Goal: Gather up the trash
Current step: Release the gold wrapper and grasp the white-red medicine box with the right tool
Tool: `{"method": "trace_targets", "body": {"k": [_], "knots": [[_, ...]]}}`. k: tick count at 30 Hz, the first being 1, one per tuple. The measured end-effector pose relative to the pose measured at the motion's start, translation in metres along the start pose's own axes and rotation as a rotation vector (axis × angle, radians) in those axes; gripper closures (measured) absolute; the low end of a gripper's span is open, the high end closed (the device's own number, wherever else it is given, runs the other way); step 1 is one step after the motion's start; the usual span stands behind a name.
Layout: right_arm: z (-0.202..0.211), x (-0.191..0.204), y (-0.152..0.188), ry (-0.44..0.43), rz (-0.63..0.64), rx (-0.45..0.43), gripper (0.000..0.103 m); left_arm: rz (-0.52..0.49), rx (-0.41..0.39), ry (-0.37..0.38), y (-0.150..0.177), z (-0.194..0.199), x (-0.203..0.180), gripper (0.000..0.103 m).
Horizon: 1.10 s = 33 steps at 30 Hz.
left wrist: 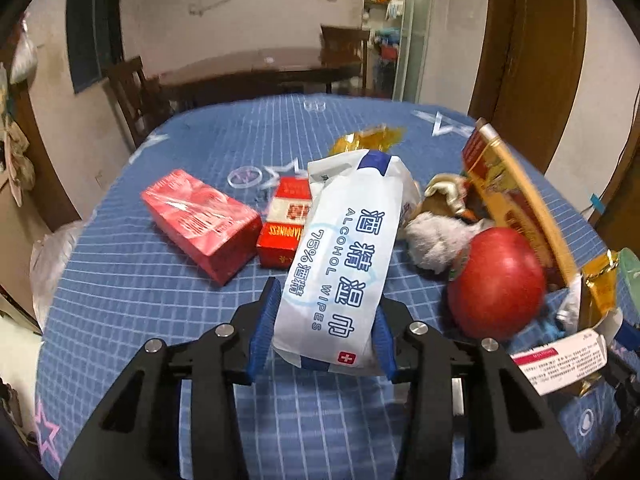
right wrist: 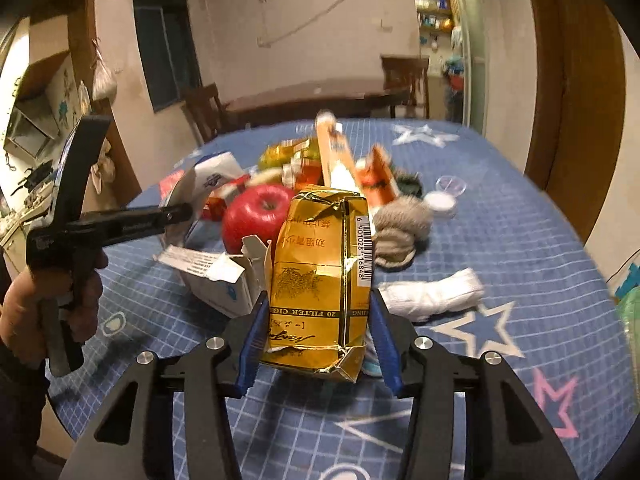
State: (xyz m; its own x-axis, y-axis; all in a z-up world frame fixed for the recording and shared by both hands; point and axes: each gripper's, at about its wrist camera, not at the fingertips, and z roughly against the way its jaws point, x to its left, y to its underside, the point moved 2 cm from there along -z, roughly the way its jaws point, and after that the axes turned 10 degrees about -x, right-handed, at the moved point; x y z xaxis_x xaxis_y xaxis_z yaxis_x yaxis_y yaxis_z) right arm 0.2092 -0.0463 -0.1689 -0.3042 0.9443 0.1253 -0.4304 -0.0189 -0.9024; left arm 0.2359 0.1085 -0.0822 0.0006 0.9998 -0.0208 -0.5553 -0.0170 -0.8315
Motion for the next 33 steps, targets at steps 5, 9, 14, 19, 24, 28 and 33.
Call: {"method": "trace_targets", "body": {"k": [5,9,14,19,24,28,33], "knots": [[0.031,-0.007,-0.007,0.028,0.016,-0.086,0.053,0.015,-0.098,-0.013,-0.005,0.046,-0.006,0.062],[0.048,-0.018,-0.007,0.099,0.043,-0.132,0.053,0.020,-0.140,-0.007,-0.008,0.076,-0.013,0.062],[0.047,-0.041,-0.003,0.159,0.044,-0.081,0.052,-0.006,-0.163,0.021,-0.014,0.091,-0.033,0.062],[0.043,-0.065,0.009,0.186,0.025,-0.005,0.040,-0.023,-0.150,0.051,-0.009,0.086,-0.048,0.062],[0.054,-0.039,-0.004,-0.006,0.197,-0.012,0.034,-0.040,-0.124,0.068,0.000,0.083,-0.053,0.062],[0.018,0.009,0.005,-0.118,0.525,0.129,0.023,-0.052,-0.115,0.082,0.006,0.082,-0.057,0.062],[-0.028,0.039,0.022,-0.162,0.715,0.258,0.022,-0.061,-0.115,0.086,0.012,0.084,-0.063,0.062]]}}
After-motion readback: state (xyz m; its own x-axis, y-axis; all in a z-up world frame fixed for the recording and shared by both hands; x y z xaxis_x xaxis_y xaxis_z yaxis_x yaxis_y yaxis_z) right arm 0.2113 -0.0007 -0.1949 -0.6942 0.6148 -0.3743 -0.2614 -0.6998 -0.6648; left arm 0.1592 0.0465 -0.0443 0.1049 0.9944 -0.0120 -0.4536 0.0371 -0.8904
